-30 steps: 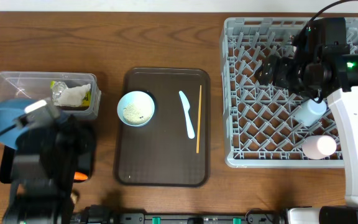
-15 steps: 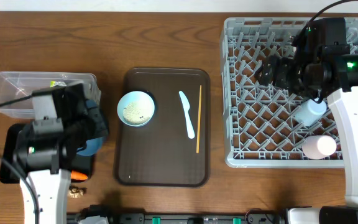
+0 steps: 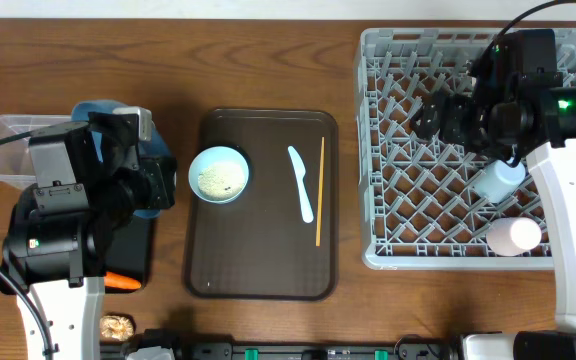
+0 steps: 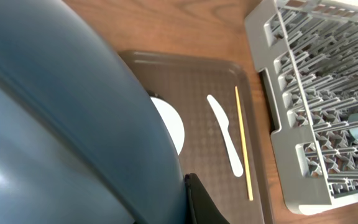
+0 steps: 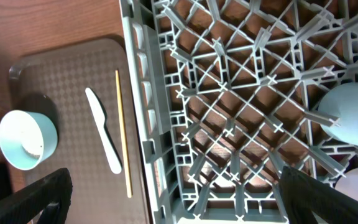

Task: Sort waste into correct bins and load items into the dishwasher rack
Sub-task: 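Carry the blue plate with the left gripper toward the dish rack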

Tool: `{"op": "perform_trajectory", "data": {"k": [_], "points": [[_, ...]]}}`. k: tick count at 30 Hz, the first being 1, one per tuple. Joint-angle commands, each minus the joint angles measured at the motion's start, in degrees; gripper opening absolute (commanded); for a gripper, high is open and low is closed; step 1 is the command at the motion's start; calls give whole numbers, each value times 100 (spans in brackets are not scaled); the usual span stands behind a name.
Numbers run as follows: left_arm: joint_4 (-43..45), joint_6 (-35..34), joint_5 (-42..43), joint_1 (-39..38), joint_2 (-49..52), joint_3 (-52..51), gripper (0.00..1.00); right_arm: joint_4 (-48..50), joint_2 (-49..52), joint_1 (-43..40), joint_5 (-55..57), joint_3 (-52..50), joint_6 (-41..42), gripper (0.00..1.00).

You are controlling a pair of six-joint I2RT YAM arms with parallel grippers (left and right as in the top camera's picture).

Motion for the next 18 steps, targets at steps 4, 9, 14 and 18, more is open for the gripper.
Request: {"op": "perform_trajectory", "data": {"k": [4,9,14,18], "points": [[337,321,1241,-20,138,155,6,35,7,-63,26,4,-94,99],[511,483,1786,-442,457,155,6,81,7,-63,13,4,-90,99],[931,496,1781,-1137,691,155,6,48,7,-63,13,4,-90,99],[1220,678,1781,-1731,863,155,6,15,7,-72,70,4,-92,99]]}}
